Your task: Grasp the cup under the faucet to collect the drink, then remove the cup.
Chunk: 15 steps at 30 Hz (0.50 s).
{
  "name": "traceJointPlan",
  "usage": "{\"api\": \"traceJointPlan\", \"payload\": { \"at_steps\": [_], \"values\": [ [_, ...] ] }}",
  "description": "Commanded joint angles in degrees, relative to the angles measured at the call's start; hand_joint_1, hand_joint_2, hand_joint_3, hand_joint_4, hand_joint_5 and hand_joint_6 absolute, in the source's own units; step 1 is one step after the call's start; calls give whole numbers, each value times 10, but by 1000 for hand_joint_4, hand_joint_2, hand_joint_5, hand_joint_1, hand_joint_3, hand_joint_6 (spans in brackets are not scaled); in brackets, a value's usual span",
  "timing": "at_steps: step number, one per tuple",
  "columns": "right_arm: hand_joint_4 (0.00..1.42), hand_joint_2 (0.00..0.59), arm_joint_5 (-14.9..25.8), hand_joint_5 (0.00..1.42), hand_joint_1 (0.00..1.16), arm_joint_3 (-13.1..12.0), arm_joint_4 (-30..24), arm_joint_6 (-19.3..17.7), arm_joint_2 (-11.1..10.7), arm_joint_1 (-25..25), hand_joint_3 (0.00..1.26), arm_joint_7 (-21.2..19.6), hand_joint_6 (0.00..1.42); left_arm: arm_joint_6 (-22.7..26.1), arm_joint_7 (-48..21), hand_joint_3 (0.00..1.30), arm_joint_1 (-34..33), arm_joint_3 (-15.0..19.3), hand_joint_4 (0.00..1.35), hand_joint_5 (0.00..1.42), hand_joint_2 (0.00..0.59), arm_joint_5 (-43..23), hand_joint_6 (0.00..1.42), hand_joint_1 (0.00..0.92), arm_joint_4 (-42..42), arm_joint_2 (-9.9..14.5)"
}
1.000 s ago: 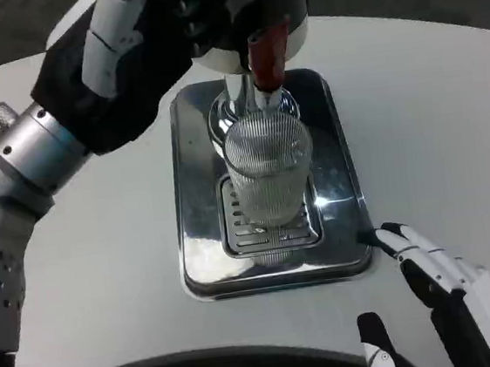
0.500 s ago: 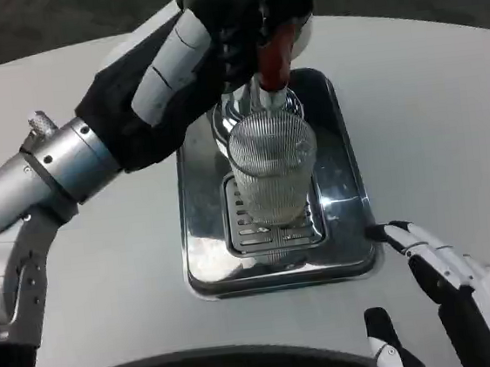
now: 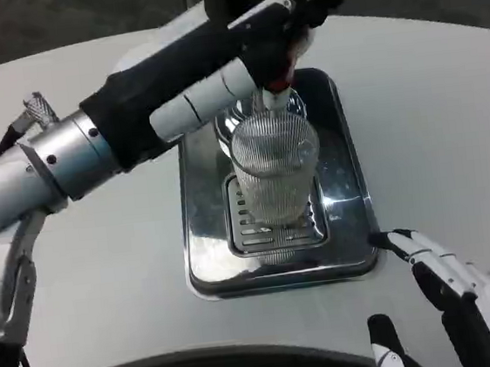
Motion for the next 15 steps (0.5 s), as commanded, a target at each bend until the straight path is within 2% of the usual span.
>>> {"api": "traceJointPlan", "payload": {
  "at_steps": [1, 8, 15],
  "values": [
    [142, 525, 12, 224, 537, 1, -8, -7, -2, 13, 206, -8, 270, -84, -6, 0, 14, -22, 0, 0, 84, 58, 0, 0, -25, 24],
    [142, 519, 16, 224, 534, 1, -8, -9, -3, 17, 206, -12, 270, -148, 19, 0, 21, -33, 0, 0, 82, 121, 0, 0, -34, 49],
    [150, 505, 31, 224, 526, 1, 0, -6, 2, 26, 206, -20, 283, -178, 39, 0, 30, -43, 0, 0, 83, 152, 0, 0, -39, 66]
  ]
}}
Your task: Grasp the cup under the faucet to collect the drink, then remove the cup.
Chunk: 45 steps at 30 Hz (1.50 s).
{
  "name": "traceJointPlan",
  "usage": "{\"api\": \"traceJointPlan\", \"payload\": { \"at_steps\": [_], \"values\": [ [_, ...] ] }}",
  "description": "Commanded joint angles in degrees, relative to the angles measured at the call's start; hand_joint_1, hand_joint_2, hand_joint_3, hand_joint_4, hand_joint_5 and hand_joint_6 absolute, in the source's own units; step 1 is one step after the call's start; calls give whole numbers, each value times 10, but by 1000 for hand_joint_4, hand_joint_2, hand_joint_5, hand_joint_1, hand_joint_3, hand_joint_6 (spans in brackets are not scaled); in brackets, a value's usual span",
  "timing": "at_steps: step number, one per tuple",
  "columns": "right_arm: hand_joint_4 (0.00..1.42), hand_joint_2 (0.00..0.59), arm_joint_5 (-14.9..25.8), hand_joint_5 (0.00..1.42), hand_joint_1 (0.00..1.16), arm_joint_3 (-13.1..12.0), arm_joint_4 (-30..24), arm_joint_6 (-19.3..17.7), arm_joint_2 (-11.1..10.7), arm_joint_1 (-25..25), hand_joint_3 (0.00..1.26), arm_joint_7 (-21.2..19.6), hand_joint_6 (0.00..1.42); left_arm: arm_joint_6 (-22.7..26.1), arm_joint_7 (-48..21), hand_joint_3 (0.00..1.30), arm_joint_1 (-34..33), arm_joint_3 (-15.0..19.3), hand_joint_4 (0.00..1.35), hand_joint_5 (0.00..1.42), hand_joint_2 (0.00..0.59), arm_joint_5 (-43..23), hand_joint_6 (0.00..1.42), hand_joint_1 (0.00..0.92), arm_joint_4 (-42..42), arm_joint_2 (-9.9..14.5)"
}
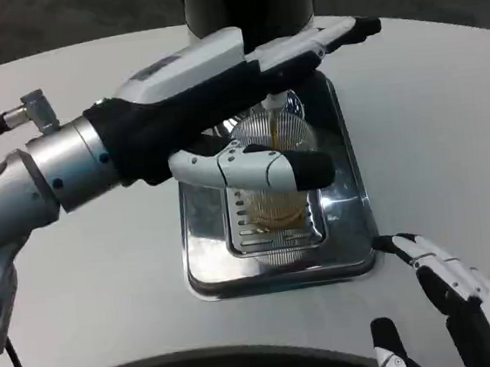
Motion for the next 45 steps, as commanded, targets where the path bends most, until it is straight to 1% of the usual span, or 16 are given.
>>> {"api": "traceJointPlan", "payload": {
  "at_steps": [1, 3, 4, 7, 8, 9, 11, 14, 15, 18, 21, 24, 30, 35, 38, 45],
  "values": [
    [151, 497, 23, 232, 527, 2, 2, -3, 3, 15, 206, -17, 286, -23, -1, 0, 18, -16, 0, 0, 83, 25, 0, 0, -12, 18],
    [151, 495, 30, 234, 527, 4, 7, 0, 6, 15, 206, -18, 291, -24, 3, 0, 23, -16, 0, 0, 84, 27, 0, 0, -14, 21],
    [151, 482, 35, 235, 528, 6, 11, 4, 9, 14, 206, -17, 297, -25, 6, 0, 24, -15, 0, 0, 85, 27, 0, 0, -15, 22],
    [144, 425, 44, 214, 545, 7, 22, 13, 15, 6, 170, -12, 292, -26, 11, 0, 26, -15, 0, 0, 85, 29, 0, 0, -17, 25],
    [126, 403, 46, 186, 551, 7, 25, 15, 15, 3, 146, -12, 268, -28, 14, 0, 28, -13, 0, 0, 85, 28, 0, 0, -19, 26],
    [105, 395, 51, 160, 556, 7, 31, 25, 19, -9, 125, -2, 249, -29, 17, 0, 30, -12, 0, 0, 85, 28, 0, 0, -21, 27],
    [69, 360, 62, 129, 564, 7, 41, 42, 26, -33, 99, 10, 222, -32, 24, 0, 33, -8, 0, 0, 85, 27, 0, 0, -24, 30],
    [20, 319, 65, 74, 583, 7, 53, 59, 33, -70, 54, 17, 189, -31, 27, 0, 34, -10, 0, 0, 85, 29, 0, 0, -28, 34],
    [6, 303, 69, 58, 587, 5, 63, 67, 36, -91, 40, 20, 184, -30, 26, 0, 34, -11, 0, 0, 85, 30, 0, 0, -29, 36],
    [0, 279, 83, 3, 600, -1, 91, 87, 39, -148, 1, 30, 145, -27, 26, 0, 34, -15, 0, 0, 85, 29, 0, 0, -32, 37],
    [0, 263, 99, 0, 606, -10, 120, 103, 42, -194, 0, 26, 119, -25, 26, 0, 35, -17, 0, 0, 85, 26, 0, 0, -36, 36],
    [0, 237, 134, 0, 626, -27, 164, 114, 44, -249, 0, 14, 103, -22, 26, 0, 35, -21, 0, 0, 85, 29, 0, 0, -40, 37],
    [0, 208, 185, 0, 667, -44, 235, 116, 40, -318, 0, -11, 81, -21, 25, 0, 32, -25, 0, 0, 85, 29, 0, 0, -42, 39],
    [0, 203, 212, 0, 676, -49, 280, 106, 24, -361, 0, -20, 80, -18, 27, 0, 30, -25, 0, 0, 85, 29, 0, 0, -45, 39],
    [0, 188, 228, 0, 693, -51, 304, 104, 15, -384, 0, -22, 67, -13, 28, 0, 32, -25, 0, 0, 85, 28, 0, 0, -49, 39],
    [0, 179, 275, 0, 702, -63, 387, 91, 0, -450, 0, -33, 51, -5, 29, 0, 34, -25, 0, 0, 85, 29, 0, 0, -53, 39]
  ]
}}
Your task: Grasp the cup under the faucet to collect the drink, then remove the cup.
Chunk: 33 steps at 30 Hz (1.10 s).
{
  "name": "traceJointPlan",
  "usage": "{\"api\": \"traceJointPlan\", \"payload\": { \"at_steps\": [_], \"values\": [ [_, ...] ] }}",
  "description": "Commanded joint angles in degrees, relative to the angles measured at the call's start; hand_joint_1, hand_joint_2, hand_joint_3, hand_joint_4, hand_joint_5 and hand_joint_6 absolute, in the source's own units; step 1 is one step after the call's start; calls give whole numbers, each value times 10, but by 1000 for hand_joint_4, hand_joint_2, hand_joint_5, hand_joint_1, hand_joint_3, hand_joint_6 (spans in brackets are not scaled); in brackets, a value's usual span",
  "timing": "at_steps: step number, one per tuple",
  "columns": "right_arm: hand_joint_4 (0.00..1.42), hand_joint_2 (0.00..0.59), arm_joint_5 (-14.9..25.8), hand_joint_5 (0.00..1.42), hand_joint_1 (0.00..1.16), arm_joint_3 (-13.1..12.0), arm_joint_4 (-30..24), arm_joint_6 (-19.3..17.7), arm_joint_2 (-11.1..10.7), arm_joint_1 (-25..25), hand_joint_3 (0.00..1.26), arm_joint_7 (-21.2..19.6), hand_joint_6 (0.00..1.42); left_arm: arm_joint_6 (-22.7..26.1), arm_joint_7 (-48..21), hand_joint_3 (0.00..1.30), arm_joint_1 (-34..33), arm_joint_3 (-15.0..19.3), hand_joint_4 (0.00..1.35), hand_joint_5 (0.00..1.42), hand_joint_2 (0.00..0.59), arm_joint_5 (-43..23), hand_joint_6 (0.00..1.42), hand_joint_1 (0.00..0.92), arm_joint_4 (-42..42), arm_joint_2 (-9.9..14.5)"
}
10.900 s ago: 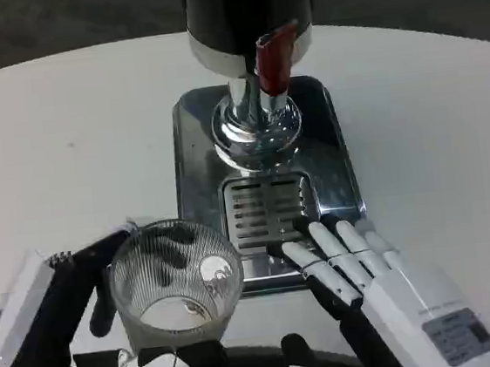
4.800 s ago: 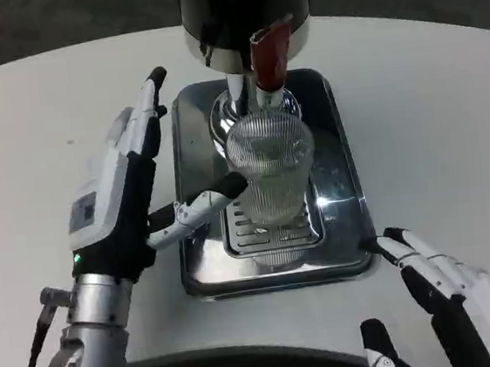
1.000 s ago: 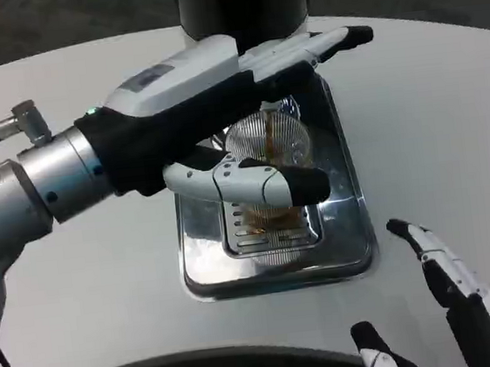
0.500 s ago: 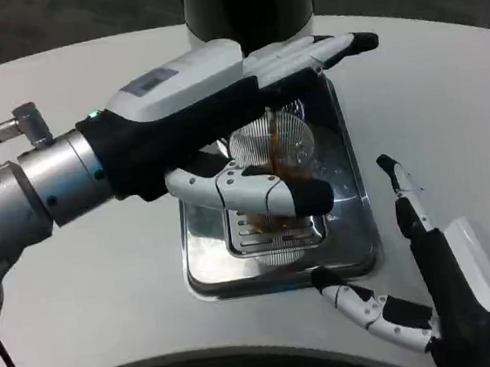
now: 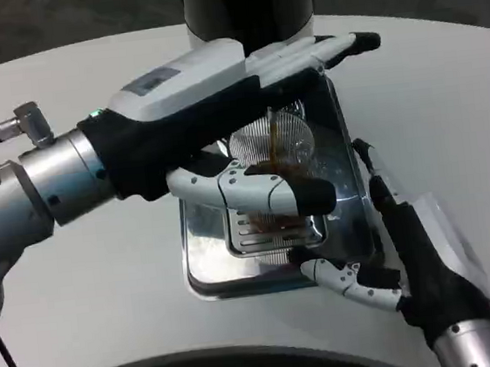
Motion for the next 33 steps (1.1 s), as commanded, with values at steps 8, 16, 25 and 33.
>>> {"api": "traceJointPlan", "payload": {
  "at_steps": [8, 16, 25, 33],
  "values": [
    [0, 170, 82, 0, 710, -18, 131, -70, -26, -95, 0, -24, 20, 7, -9, 0, 10, -12, 0, 0, 85, 10, 0, 0, -12, 7],
    [0, 172, 122, 0, 710, -16, 187, -109, -45, -134, 0, -11, 18, 9, -8, 0, 14, -10, 0, 0, 85, 11, 0, 0, -12, 11],
    [0, 169, 133, 0, 716, -3, 243, -133, -36, -178, 0, -24, 43, 9, -5, 0, 15, -10, 0, 0, 87, 15, 0, 0, -11, 15],
    [0, 173, 138, 0, 732, -1, 296, -143, -27, -214, 0, -43, 58, 13, -5, 0, 17, -9, 0, 0, 88, 15, 0, 0, -14, 18]
  ]
}}
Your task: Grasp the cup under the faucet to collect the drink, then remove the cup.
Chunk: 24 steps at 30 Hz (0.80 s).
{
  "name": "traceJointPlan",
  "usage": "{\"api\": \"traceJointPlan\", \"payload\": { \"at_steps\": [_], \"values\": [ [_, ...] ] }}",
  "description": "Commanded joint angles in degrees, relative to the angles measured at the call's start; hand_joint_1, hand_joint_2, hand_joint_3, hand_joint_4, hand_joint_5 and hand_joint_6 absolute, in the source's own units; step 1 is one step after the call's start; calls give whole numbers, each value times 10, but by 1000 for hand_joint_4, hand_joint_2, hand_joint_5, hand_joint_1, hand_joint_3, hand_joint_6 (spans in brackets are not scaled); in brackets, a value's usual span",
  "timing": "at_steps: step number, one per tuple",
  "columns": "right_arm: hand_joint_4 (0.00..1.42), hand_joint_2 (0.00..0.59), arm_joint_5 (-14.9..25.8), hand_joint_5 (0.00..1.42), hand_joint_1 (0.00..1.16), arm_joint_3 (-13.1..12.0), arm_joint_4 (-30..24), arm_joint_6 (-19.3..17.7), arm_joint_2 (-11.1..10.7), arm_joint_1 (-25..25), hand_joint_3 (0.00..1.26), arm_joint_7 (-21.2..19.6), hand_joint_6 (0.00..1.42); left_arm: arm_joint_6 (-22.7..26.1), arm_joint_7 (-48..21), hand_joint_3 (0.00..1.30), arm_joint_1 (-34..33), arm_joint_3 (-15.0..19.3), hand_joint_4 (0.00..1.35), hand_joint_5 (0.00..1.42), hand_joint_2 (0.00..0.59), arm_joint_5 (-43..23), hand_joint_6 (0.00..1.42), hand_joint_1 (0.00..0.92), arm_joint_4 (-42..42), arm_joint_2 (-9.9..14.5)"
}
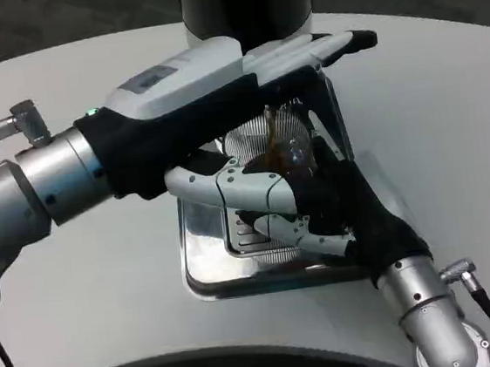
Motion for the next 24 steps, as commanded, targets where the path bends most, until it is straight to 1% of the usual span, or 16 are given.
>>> {"api": "traceJointPlan", "payload": {
  "at_steps": [1, 8, 12, 21, 24],
  "values": [
    [0, 173, 5, 0, 733, -1, 32, -16, 7, -14, 0, -17, 59, 5, -10, 0, 15, -9, 0, 0, 88, 14, 0, 0, -5, 11],
    [0, 174, 4, 0, 736, 3, 64, -26, 15, -27, 0, -34, 66, 6, -10, 0, 16, -8, 0, 0, 88, 14, 0, 0, -6, 13],
    [0, 170, 10, 0, 740, -1, 90, -28, 23, -37, 0, -45, 71, 7, -10, 0, 17, -6, 0, 0, 88, 12, 0, 0, -9, 15],
    [0, 166, 13, 0, 747, 1, 126, -36, 29, -55, 0, -59, 78, 11, -10, 0, 21, -3, 0, 0, 88, 8, 0, 0, -14, 21],
    [0, 169, 14, 0, 756, 2, 133, -38, 30, -61, 0, -61, 91, 13, -4, 0, 26, 4, 0, 0, 89, 0, 0, 0, -16, 19]
  ]
}}
